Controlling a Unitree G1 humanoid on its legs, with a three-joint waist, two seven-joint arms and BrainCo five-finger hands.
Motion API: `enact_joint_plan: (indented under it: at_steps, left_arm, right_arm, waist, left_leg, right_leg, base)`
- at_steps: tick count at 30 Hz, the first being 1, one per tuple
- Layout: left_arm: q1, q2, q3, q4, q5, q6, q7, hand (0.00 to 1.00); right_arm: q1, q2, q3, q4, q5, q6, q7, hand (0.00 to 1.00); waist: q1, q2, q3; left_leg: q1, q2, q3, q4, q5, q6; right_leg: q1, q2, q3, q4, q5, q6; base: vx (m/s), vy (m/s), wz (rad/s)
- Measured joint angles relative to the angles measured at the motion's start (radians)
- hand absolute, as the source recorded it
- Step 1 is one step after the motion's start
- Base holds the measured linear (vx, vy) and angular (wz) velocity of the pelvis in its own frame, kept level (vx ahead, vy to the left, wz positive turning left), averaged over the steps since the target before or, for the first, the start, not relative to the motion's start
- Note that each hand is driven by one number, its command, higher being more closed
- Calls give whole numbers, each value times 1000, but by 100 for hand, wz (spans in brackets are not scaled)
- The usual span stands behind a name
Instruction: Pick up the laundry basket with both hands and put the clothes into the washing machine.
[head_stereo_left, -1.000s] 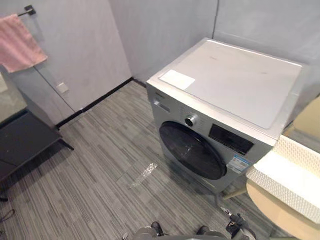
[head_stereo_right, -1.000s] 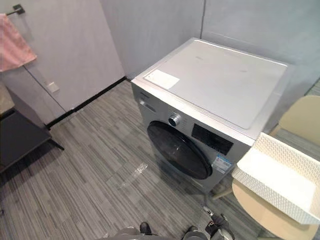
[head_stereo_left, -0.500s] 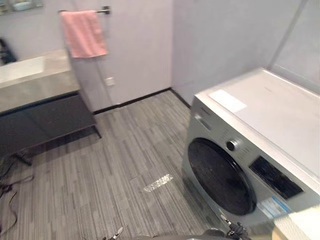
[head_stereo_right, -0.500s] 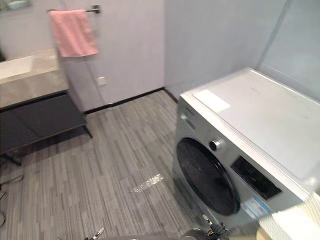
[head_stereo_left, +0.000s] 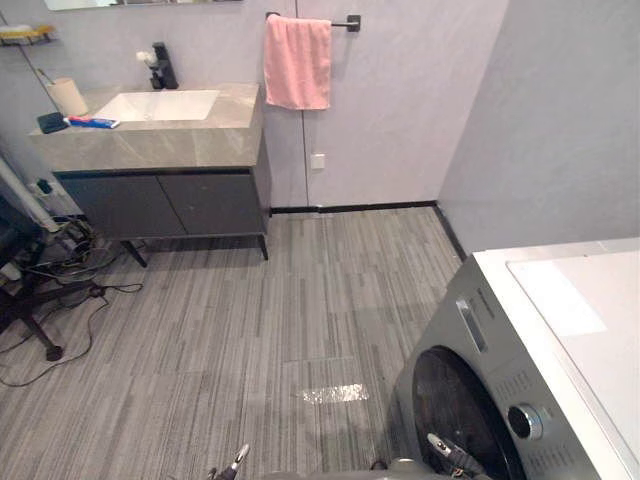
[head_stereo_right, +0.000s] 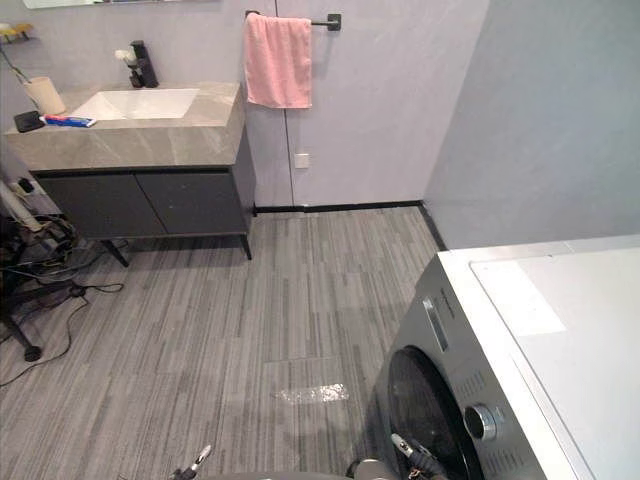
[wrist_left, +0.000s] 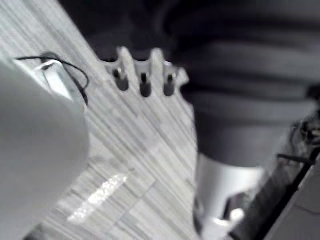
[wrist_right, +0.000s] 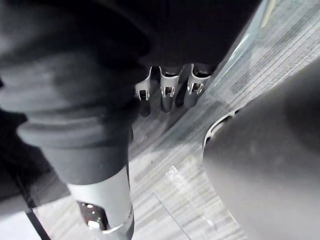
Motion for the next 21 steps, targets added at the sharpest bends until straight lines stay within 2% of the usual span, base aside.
enact_joint_plan:
  at_steps: [1, 2, 3, 4, 5, 6, 7, 8, 9, 10, 11, 12, 13, 14, 15, 18, 19, 21]
  left_arm:
    - [-5, 0, 1, -1, -3, -1, 0, 0]
    - [-7, -1, 1, -1, -3, -1, 0, 0]
    - [-4, -1, 2, -3, -2, -1, 3, 0]
    - [3, -1, 2, -4, -2, -1, 3, 0]
    - [3, 0, 6, -9, -4, -2, 3, 0]
    - [2, 11, 8, -15, -3, -3, 2, 0]
    - [-4, 19, 8, -21, 1, -2, 3, 0]
    - [-12, 23, 10, -20, 7, 0, 3, 0]
    - [-15, 25, 10, -20, 13, 0, 3, 0]
    - [-13, 28, 7, -17, 24, 0, 3, 0]
    - [-11, 27, 3, -11, 31, -1, 5, 0]
    - [-11, 25, -6, 16, 29, -2, 4, 0]
    - [-11, 51, -23, 23, 34, -4, 7, 0]
    - [-11, 81, -33, 34, 40, -4, 8, 0]
    - [-16, 97, -38, 46, 40, -1, 9, 0]
    - [-16, 111, -81, 68, 41, -3, 10, 0]
    - [-13, 122, -120, 83, 42, -2, 10, 0]
    - [-14, 140, -164, 99, 49, -2, 10, 0]
  right_arm:
    - [3, -3, -2, 0, 0, -2, -1, 0]
    - [5, -2, -4, 0, 3, -9, -8, 0]
    - [6, 1, -7, 0, 6, -15, -15, 0]
    - [10, 10, -10, 0, 23, -26, -37, 0]
    - [12, 27, -28, -1, 45, -31, -53, 0]
    - [12, 39, -42, -1, 56, -34, -60, 0]
    - [13, 53, -63, -1, 84, -49, -80, 0]
    - [10, 67, -93, -2, 109, -68, -97, 0]
    - [11, 72, -101, -2, 121, -74, -105, 0]
    - [6, 84, -141, -1, 129, -76, -116, 0]
    - [4, 87, -166, 0, 129, -77, -117, 0]
    - [1, 78, -205, 15, 127, -75, -116, 0]
    - [-5, 89, -203, 34, 125, -72, -120, 0]
    - [-15, 113, -204, 38, 118, -70, -120, 0]
    - [-17, 127, -203, 46, 116, -69, -119, 0]
    - [-26, 119, -200, 54, 111, -69, -117, 0]
    - [-32, 102, -194, 53, 110, -69, -116, 0]
    - [-32, 99, -192, 51, 107, -70, -115, 0]
  waist:
    - [1, 9, 4]
    - [2, 13, 5]
    - [2, 15, 7]
    - [4, 17, 12]
    - [4, -1, 11]
    - [4, -16, 9]
    - [3, -24, 9]
    - [2, -32, 15]
    - [2, -35, 17]
    - [2, -40, 21]
    - [1, -36, 18]
    - [2, -24, 15]
    - [2, -42, 16]
    - [-2, -85, 10]
    - [-2, -105, 0]
    - [0, -102, 0]
    - [0, -86, 5]
    - [-6, -83, 9]
  left_leg:
    - [-59, 10, 7, 150, 42, -57]
    - [-110, 29, 21, 265, 100, -82]
    - [-127, 37, 40, 307, 130, -79]
    - [-148, 59, 87, 365, 189, -56]
    - [-170, 74, 129, 403, 249, -33]
    - [-188, 87, 153, 427, 252, -18]
    - [-211, 135, 227, 420, 161, 49]
    - [-216, 177, 311, 332, 78, 60]
    - [-214, 183, 345, 266, 57, 60]
    - [-194, 173, 394, 75, 58, 55]
    - [-169, 162, 405, -55, 89, 50]
    - [-130, 132, 417, -211, 187, 75]
    - [-100, 94, 435, -258, 188, 84]
    - [-68, 41, 458, -314, 188, 84]
    - [-46, 7, 472, -353, 185, 92]
    - [33, -39, 479, -454, 184, 93]
    - [83, -50, 485, -518, 185, 92]
    - [127, -57, 483, -550, 188, 97]
  right_leg:
    - [34, 3, -15, 6, -12, 0]
    - [65, 3, -21, 18, -32, 9]
    - [77, 2, -21, 23, -40, 11]
    - [101, -3, -19, 16, -49, 18]
    - [133, -12, -21, -16, -49, 16]
    - [147, -21, -28, -38, -44, 10]
    - [167, -26, -42, -77, -28, 13]
    - [183, -40, -47, -106, -18, 27]
    - [191, -53, -49, -118, -14, 35]
    - [200, -84, -51, -122, -3, 56]
    - [201, -92, -49, -121, -5, 66]
    - [201, -104, -27, -119, -29, 116]
    - [201, -130, 7, -122, -31, 108]
    - [203, -164, 47, -129, -34, 102]
    - [201, -190, 63, -128, -22, 85]
    - [168, -218, 81, -21, 23, 66]
    - [82, -227, 109, 166, 60, 57]
    - [4, -237, 132, 347, 90, 71]
  base:
    - [170, -8, 39]
    - [177, 17, 30]
    - [243, 63, 13]
    - [204, 68, 8]
    - [216, 72, 13]
    - [164, 78, 19]
    - [221, 134, 18]
    - [206, 155, 16]
    - [213, 208, 13]
    - [154, 199, 9]
    - [188, 290, 0]
    - [170, 275, -9]
    - [199, 281, -8]
    - [185, 216, -7]
    - [154, 169, -4]
    - [113, 171, -21]
    - [63, 170, -33]
    - [94, 104, -8]
